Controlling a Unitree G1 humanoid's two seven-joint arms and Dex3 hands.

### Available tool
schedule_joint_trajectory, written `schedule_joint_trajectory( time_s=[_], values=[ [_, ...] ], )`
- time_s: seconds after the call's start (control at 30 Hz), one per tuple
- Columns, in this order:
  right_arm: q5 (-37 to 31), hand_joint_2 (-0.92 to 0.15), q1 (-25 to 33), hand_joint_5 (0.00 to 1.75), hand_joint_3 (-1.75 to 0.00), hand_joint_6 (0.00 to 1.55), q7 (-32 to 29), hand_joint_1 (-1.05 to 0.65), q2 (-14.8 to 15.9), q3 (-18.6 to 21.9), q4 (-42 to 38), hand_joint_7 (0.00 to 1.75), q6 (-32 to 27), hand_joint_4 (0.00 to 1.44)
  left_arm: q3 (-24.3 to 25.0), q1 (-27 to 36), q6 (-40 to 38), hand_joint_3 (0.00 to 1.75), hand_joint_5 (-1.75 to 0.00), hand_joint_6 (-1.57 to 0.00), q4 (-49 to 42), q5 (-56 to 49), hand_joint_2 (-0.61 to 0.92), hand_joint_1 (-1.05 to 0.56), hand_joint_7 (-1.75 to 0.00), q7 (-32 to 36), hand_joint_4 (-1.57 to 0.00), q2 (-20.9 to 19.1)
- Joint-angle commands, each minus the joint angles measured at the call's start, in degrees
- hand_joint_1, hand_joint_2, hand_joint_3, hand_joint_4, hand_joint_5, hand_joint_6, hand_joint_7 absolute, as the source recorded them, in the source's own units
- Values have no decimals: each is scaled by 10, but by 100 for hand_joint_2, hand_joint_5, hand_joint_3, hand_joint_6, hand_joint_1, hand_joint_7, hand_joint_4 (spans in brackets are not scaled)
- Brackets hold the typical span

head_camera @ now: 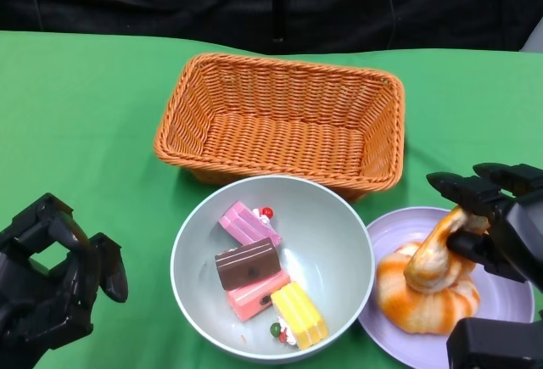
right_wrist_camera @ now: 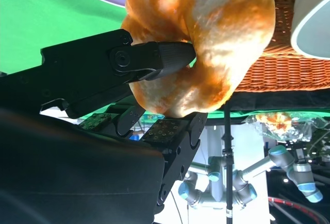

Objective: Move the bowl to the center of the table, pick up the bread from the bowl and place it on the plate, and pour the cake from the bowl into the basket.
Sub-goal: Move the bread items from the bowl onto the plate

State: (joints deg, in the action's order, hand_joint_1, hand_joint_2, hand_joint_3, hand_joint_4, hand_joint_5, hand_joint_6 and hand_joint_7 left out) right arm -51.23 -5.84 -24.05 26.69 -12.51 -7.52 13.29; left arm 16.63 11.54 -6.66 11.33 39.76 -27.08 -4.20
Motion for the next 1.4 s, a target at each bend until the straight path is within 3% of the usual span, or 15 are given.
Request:
schedule_joint_trajectory(
  time_s=[0.03, 0.63, 1.4],
  values=[
    [1, -92, -27, 4, -23, 67, -3, -57, -7, -9, -24, 0, -5, 72, 1, 0, 9, 144, -175, -83, 0, -6, 37, -8, -148, 0, -91, -3],
    [-4, -92, -107, 2, -23, 66, -1, -55, -4, -44, -119, 0, -19, 72, 0, 3, -6, 142, -175, -85, 10, 7, 38, -9, -144, -3, -91, -5],
    [6, -92, -92, 1, -27, 65, -24, -57, 3, -59, -139, 0, 12, 72, 0, 6, -4, 139, -175, -87, 16, 0, 39, -9, -144, 5, -92, -4]
  ],
)
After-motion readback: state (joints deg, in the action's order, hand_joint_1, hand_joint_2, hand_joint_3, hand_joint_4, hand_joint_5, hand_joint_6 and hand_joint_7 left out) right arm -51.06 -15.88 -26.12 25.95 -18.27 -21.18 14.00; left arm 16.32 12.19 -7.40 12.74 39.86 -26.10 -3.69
